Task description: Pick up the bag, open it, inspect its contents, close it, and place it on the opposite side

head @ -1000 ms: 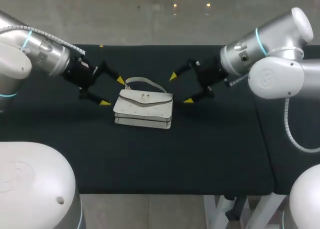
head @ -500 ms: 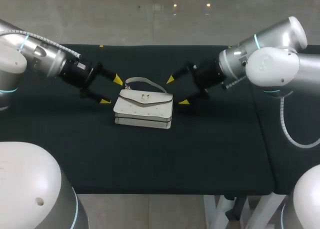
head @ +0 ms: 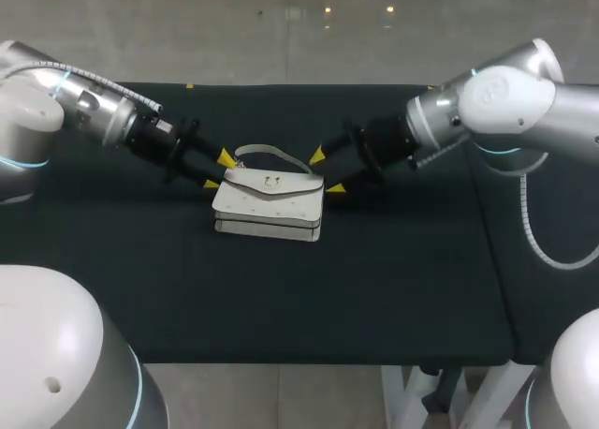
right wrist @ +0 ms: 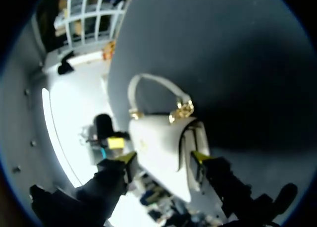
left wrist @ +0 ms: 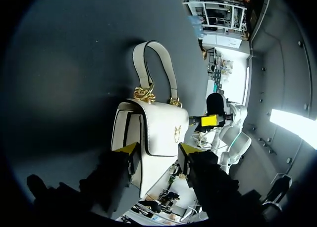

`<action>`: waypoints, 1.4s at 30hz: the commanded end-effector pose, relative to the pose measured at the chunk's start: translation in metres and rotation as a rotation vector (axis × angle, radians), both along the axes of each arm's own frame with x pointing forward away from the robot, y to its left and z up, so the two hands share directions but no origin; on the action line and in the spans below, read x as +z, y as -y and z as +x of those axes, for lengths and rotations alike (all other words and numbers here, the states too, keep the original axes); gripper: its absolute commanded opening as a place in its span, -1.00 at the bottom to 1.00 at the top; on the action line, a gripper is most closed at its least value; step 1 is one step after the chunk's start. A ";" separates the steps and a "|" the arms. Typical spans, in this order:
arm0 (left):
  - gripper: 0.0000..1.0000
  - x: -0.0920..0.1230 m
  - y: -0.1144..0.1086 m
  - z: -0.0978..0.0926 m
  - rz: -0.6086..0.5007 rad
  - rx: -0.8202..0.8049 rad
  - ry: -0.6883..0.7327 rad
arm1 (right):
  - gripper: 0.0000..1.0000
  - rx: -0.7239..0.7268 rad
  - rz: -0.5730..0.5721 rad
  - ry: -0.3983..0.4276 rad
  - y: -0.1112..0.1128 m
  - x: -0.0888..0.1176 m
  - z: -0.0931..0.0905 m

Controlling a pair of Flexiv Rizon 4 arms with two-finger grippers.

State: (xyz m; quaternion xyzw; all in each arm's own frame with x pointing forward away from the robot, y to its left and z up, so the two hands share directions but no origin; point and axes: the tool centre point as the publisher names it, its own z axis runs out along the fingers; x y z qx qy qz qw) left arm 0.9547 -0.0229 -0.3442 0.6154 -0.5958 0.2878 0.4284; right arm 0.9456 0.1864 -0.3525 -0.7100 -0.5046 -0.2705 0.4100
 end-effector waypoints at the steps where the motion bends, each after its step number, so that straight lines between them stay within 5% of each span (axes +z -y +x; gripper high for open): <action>1: -0.01 -0.003 0.002 0.001 -0.005 -0.014 -0.002 | 0.20 0.066 0.039 -0.029 0.002 -0.005 0.002; 11: -0.08 -0.008 0.006 -0.001 -0.014 -0.016 0.007 | 0.18 0.144 0.134 0.046 0.001 -0.013 -0.006; 24: -0.21 -0.027 0.017 0.001 -0.020 -0.022 0.024 | -0.11 0.139 0.141 0.043 -0.015 -0.018 -0.008; 28: -0.59 -0.031 0.018 0.003 -0.017 -0.001 0.020 | -0.15 0.131 0.138 0.028 -0.016 -0.025 -0.008; 29: -0.91 -0.032 0.018 0.003 -0.017 0.001 0.020 | -0.21 0.128 0.137 0.024 -0.016 -0.027 -0.008; 30: -1.00 -0.033 0.018 0.003 -0.015 0.006 0.021 | -0.40 0.125 0.141 0.020 -0.016 -0.028 -0.009; 31: -1.00 -0.033 0.018 0.003 -0.013 0.009 0.023 | -0.81 0.122 0.143 0.018 -0.015 -0.029 -0.009; 32: -1.00 -0.033 0.018 0.003 -0.013 0.012 0.024 | -1.00 0.117 0.144 0.017 -0.015 -0.030 -0.009; 39: -1.00 -0.029 0.018 -0.001 -0.007 0.014 0.049 | -1.00 0.097 0.159 0.025 -0.012 -0.030 -0.012; 41: -0.17 -0.027 0.018 -0.002 -0.005 0.013 0.060 | -0.98 0.094 0.158 0.033 -0.012 -0.028 -0.012; 42: -0.03 -0.027 0.018 -0.003 -0.007 0.014 0.063 | -0.60 0.093 0.160 0.036 -0.012 -0.027 -0.012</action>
